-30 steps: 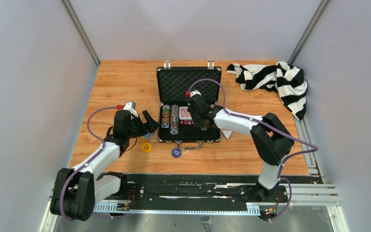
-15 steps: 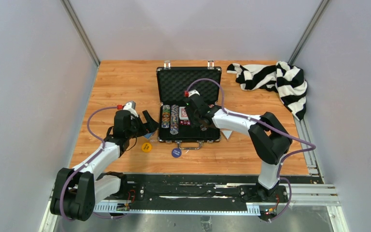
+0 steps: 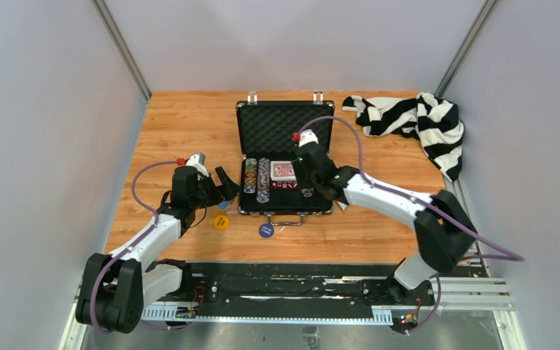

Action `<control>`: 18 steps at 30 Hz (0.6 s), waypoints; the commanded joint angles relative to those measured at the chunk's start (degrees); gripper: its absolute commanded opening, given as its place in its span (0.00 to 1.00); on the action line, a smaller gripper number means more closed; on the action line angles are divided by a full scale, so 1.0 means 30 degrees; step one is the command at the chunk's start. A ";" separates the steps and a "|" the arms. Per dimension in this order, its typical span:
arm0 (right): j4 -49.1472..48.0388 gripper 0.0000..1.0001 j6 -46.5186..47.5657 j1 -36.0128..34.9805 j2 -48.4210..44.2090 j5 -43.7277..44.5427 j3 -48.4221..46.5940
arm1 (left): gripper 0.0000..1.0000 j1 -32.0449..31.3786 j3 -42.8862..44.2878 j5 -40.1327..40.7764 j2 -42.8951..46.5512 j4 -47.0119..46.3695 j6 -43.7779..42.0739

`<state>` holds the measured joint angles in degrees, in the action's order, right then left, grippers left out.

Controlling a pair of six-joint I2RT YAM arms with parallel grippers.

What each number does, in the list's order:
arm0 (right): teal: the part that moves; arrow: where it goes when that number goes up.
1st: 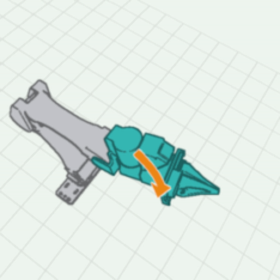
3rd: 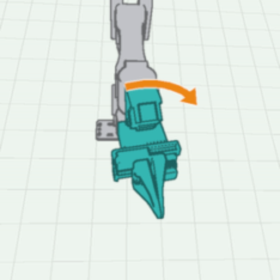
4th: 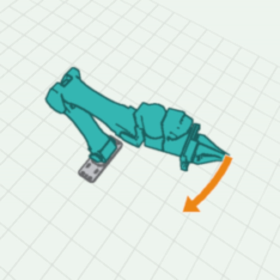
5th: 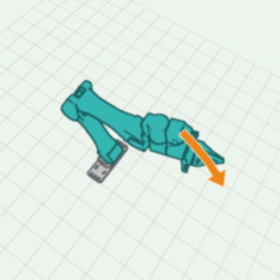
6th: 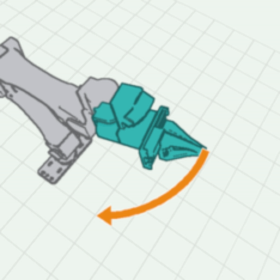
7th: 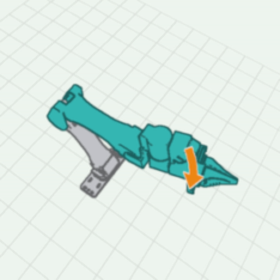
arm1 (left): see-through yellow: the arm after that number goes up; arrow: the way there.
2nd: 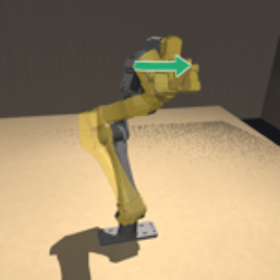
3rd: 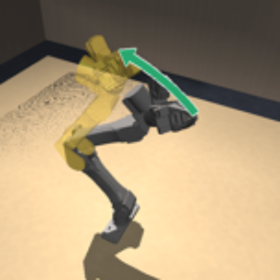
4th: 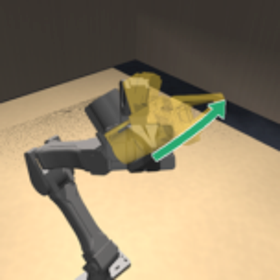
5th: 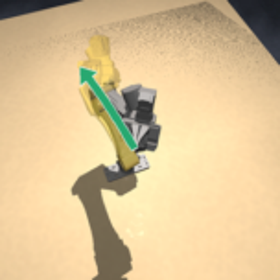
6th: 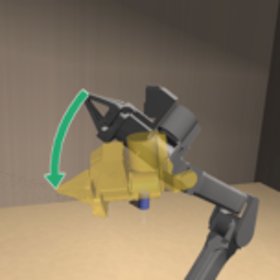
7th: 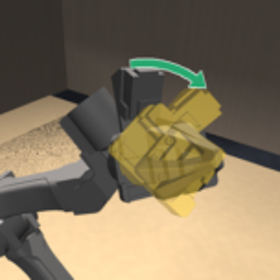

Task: Pack up texas hold em set

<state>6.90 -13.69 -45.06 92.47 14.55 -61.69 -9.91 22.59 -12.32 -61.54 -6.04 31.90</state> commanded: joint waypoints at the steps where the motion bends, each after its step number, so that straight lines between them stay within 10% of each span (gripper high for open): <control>1: -0.0407 0.44 0.0036 -0.0208 -0.3353 0.2563 0.2433 | 0.95 -0.0322 -0.0220 0.0471 0.0526 -0.0501 -0.0154; 18: 0.0331 0.59 -0.0225 0.0823 -0.8369 0.0207 0.7305 | 0.98 -0.1882 0.1644 0.7791 0.2507 0.3896 -0.5475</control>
<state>7.64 -13.76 -43.05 67.31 18.22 -40.47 -15.51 25.41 4.49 -57.06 4.05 24.18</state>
